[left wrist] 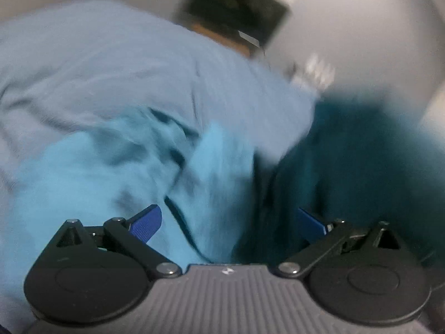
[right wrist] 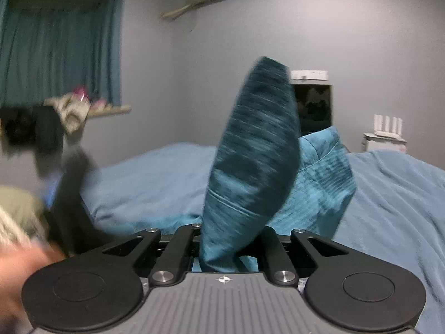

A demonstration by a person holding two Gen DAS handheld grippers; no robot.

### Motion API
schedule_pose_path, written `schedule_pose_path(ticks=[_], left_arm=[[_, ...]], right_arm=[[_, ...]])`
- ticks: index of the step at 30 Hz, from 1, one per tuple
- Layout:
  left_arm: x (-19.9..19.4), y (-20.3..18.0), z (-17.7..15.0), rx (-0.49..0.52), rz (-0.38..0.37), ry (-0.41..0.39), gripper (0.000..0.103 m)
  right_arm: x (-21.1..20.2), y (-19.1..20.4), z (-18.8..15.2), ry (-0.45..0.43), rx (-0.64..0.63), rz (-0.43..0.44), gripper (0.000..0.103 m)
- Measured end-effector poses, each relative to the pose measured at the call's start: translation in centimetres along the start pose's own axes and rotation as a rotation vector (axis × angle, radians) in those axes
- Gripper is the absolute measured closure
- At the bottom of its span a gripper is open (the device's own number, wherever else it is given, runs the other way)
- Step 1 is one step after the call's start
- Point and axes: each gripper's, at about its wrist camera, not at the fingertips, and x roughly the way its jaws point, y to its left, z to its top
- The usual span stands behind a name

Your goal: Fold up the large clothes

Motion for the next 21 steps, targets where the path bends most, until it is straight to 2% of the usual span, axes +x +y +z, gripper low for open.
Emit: schedule_pose_path(ticks=[2, 5, 7, 9, 12, 15, 17, 19, 20, 21], left_arm=[[-3.2, 3.0, 1.9, -0.107, -0.096, -0.034, 0.001], [-6.5, 5.7, 2.8, -0.165, -0.187, -0.051, 0.001], [-7.1, 6.9, 3.0, -0.179, -0.251, -0.021, 0.0], [-6.7, 7.6, 2.8, -0.181, -0.289, 0.036, 0.001], [-5.2, 8.2, 2.0, -0.171, -0.21, 0.1, 0.001], [-3.6, 9.1, 1.1, -0.186, -0.159, 0.146, 0.001], [-3.2, 9.6, 0.3, -0.184, -0.129, 0.147, 0.022], [-2.8, 10.6, 0.1, -0.228, -0.159, 0.158, 0.067], [-2.7, 11.0, 0.1, -0.251, -0.175, 0.158, 0.072], [-2.8, 11.0, 0.1, -0.237, -0.156, 0.148, 0.093]], right_arm=[[0.7, 2.2, -0.6, 0.033, -0.064, 0.015, 0.093], [1.5, 6.6, -2.0, 0.079, -0.204, 0.055, 0.093], [2.2, 9.6, -3.5, 0.114, -0.306, 0.087, 0.093], [2.9, 11.5, -4.8, 0.14, -0.356, 0.122, 0.093], [3.8, 14.0, -6.6, 0.169, -0.429, 0.17, 0.093], [4.3, 14.9, -7.5, 0.195, -0.425, 0.207, 0.092], [4.6, 14.8, -7.5, 0.199, -0.397, 0.217, 0.092], [4.6, 14.2, -7.4, 0.209, -0.353, 0.232, 0.09], [4.7, 14.1, -7.3, 0.22, -0.339, 0.24, 0.089], [4.5, 14.0, -7.5, 0.23, -0.327, 0.247, 0.087]])
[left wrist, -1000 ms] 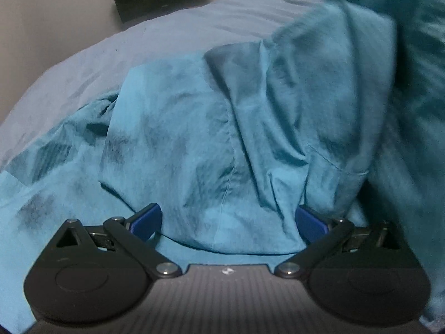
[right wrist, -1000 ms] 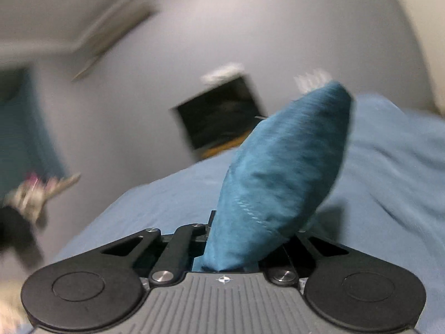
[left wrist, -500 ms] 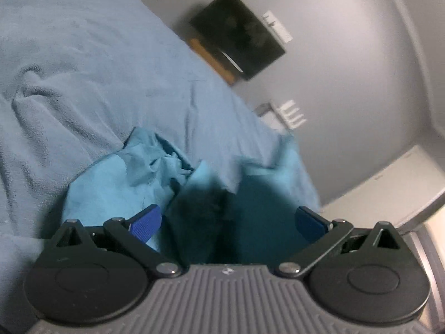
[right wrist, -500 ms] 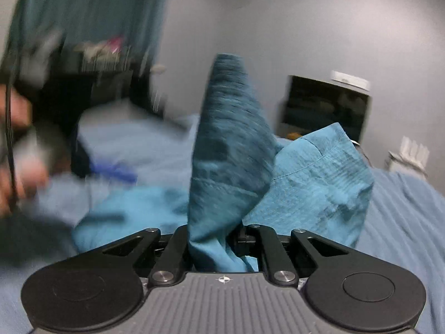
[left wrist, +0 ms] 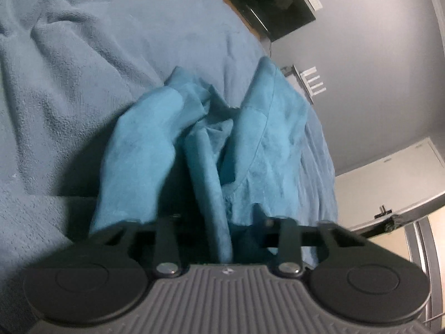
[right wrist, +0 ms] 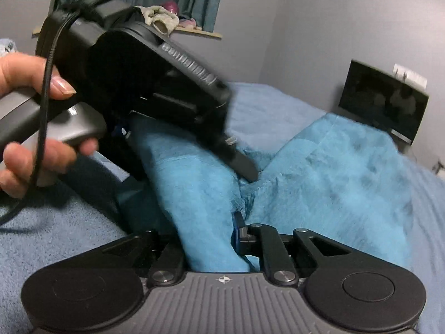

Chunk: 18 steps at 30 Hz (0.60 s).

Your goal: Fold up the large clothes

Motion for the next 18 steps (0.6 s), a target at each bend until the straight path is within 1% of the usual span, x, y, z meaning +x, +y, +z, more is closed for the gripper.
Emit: schedule_pose_path(ticks=[1, 2, 3, 4, 5, 6, 7, 9, 11, 12, 13, 14, 15, 16, 17, 18], left_arm=[[0.0, 0.0, 0.3, 0.032, 0.054, -0.013, 0.103], [0.1, 0.2, 0.8, 0.046, 0.093, -0.024, 0.103], [0.0, 0.6, 0.9, 0.029, 0.09, -0.031, 0.103], [-0.2, 1.1, 1.2, 0.005, 0.075, -0.034, 0.103], [-0.3, 1.4, 1.3, -0.005, 0.072, -0.041, 0.103], [-0.4, 1.6, 1.4, -0.008, 0.077, -0.045, 0.103], [-0.5, 1.7, 1.5, -0.009, 0.077, -0.046, 0.103], [-0.5, 1.7, 1.6, -0.002, 0.087, -0.045, 0.103], [-0.2, 1.3, 1.7, 0.019, 0.104, -0.042, 0.103], [-0.2, 1.1, 1.7, 0.036, 0.11, -0.042, 0.103], [-0.3, 0.8, 1.8, 0.055, 0.117, -0.04, 0.103], [-0.4, 0.5, 1.8, 0.078, 0.126, -0.041, 0.103], [-0.3, 0.2, 1.9, 0.097, 0.138, -0.046, 0.103], [-0.7, -0.1, 1.9, 0.118, 0.146, -0.052, 0.103], [-1.0, -0.5, 2.0, 0.138, 0.153, -0.061, 0.102], [-1.5, -1.0, 2.1, 0.152, 0.162, -0.075, 0.1]], right_arm=[[0.3, 0.6, 0.7, 0.0, 0.002, 0.006, 0.079], [0.4, 0.2, 1.5, -0.003, 0.005, 0.015, 0.074], [0.2, -0.1, 1.8, -0.002, 0.01, 0.033, 0.063], [-0.4, -0.3, 2.0, -0.003, 0.02, 0.063, 0.056], [-1.4, -0.6, 2.0, -0.006, 0.031, 0.096, 0.051], [-2.3, -1.1, 2.3, -0.002, 0.043, 0.11, 0.045], [-3.4, -1.5, 2.3, 0.01, 0.065, 0.134, 0.043], [-4.5, -3.7, 2.5, 0.022, 0.144, 0.202, 0.042], [-7.6, -7.2, 2.1, -0.004, 0.275, 0.288, 0.04], [-8.4, -9.0, 2.1, -0.027, 0.326, 0.304, 0.037], [-9.7, -10.7, 1.7, -0.061, 0.387, 0.295, 0.036], [-10.3, -12.9, 1.5, -0.077, 0.429, 0.265, 0.036], [-10.7, -14.6, 0.9, -0.081, 0.475, 0.2, 0.037], [-10.9, -15.8, 0.3, -0.071, 0.504, 0.132, 0.041], [-10.8, -17.0, -0.3, -0.046, 0.531, 0.051, 0.043], [-11.2, -18.2, -0.9, -0.009, 0.564, -0.04, 0.05]])
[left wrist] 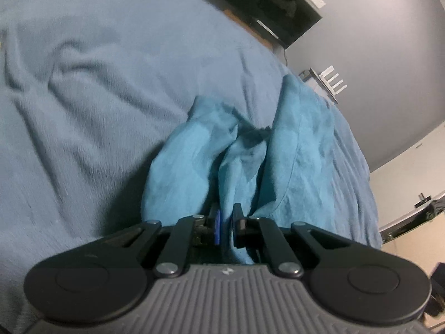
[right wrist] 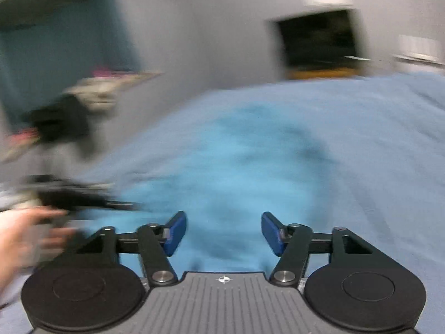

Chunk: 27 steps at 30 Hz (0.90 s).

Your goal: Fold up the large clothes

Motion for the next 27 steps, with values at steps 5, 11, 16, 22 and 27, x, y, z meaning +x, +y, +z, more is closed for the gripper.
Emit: schedule_pose_path(ticks=[5, 11, 16, 22, 27], left_arm=[[-2.9, -2.6, 1.3, 0.042, -0.078, -0.101, 0.04], [1.1, -5.9, 1.7, 0.192, -0.072, 0.135, 0.011], [3.3, -4.7, 1.1, 0.194, -0.071, 0.293, 0.014], [3.2, -3.4, -0.7, 0.21, -0.081, 0.37, 0.091], [-0.7, -4.8, -0.7, 0.246, -0.127, 0.234, 0.099]], right_arm=[[3.2, -6.0, -2.8, 0.154, 0.284, -0.067, 0.066], [3.8, -7.4, -4.4, 0.162, 0.4, 0.045, 0.067], [3.6, -8.0, -4.6, 0.158, 0.418, 0.064, 0.067], [5.6, -8.4, -4.2, 0.166, 0.421, 0.075, 0.066], [5.7, -7.1, -3.5, 0.153, 0.386, 0.062, 0.063]])
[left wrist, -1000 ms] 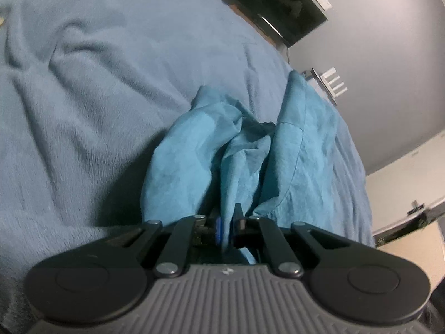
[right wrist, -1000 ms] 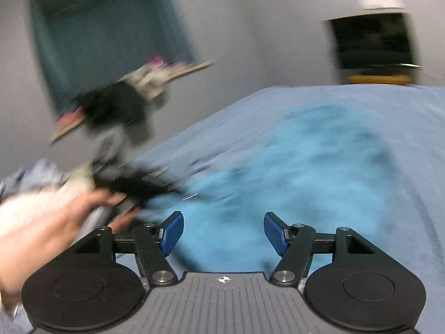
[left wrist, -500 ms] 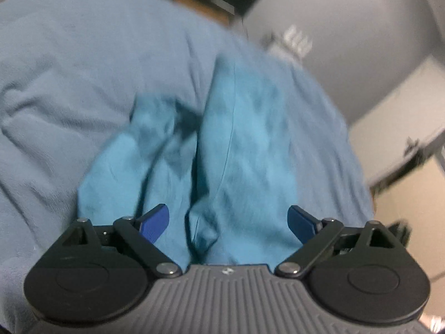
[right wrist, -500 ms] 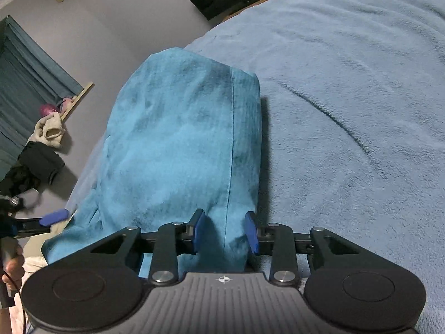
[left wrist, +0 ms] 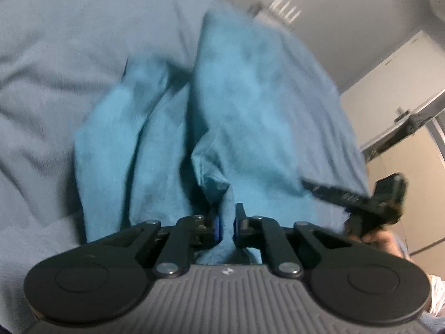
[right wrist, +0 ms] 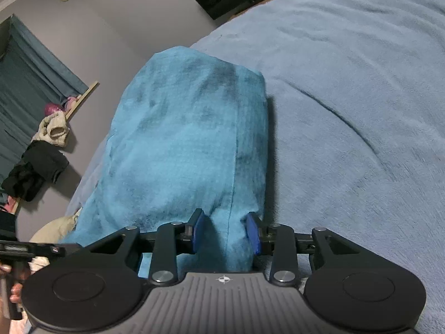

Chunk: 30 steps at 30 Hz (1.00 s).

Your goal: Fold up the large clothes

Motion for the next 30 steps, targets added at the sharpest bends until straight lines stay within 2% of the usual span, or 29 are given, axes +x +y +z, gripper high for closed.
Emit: schedule_pose_path(ticks=[2, 3, 5, 9, 12, 14, 15, 18, 20, 23, 25, 27, 30], left_arm=[[-2.2, -0.6, 0.5, -0.003, -0.027, -0.082, 0.1], [-3.0, -0.6, 0.7, -0.004, -0.023, -0.116, 0.1], [-4.2, -0.3, 0.9, 0.003, 0.033, -0.171, 0.101], [-3.2, 2.2, 0.3, -0.05, 0.123, -0.15, 0.102], [-2.0, 3.2, -1.1, -0.071, 0.143, -0.124, 0.103], [-2.1, 3.7, -1.6, -0.105, 0.115, -0.139, 0.103], [-2.2, 3.8, -1.8, -0.111, 0.107, -0.148, 0.103], [-1.9, 4.1, -1.9, -0.111, 0.099, -0.155, 0.103], [-1.8, 4.2, -1.8, -0.111, 0.096, -0.154, 0.103], [-2.1, 4.5, -1.7, -0.097, 0.117, -0.153, 0.103], [-2.3, 4.9, -1.9, -0.099, 0.143, -0.158, 0.103], [-2.4, 5.6, -2.1, -0.138, 0.116, -0.164, 0.103], [-2.3, 5.6, -2.3, -0.141, 0.113, -0.168, 0.103]], right_arm=[[0.2, 1.1, 0.2, -0.016, -0.033, 0.015, 0.064], [0.4, 1.8, 0.3, -0.023, -0.044, 0.058, 0.061], [0.9, 3.6, 0.4, -0.043, -0.091, 0.066, 0.064], [2.5, 7.2, 0.0, -0.05, -0.23, 0.027, 0.064], [3.3, 7.9, -0.6, -0.052, -0.292, -0.001, 0.064], [2.1, 6.7, -0.3, -0.107, -0.225, 0.036, 0.068], [1.2, 5.5, 0.1, -0.153, -0.166, 0.034, 0.067], [-0.2, 1.8, 1.7, -0.261, -0.009, -0.081, 0.064], [0.2, -0.1, 2.5, -0.236, 0.04, -0.137, 0.067], [2.0, -0.7, 2.0, -0.164, 0.078, -0.061, 0.075], [2.5, 1.2, 1.7, -0.175, -0.031, -0.103, 0.074], [2.6, 3.0, 1.8, -0.194, -0.155, -0.144, 0.075], [2.1, 3.9, 2.6, -0.296, -0.207, -0.178, 0.076]])
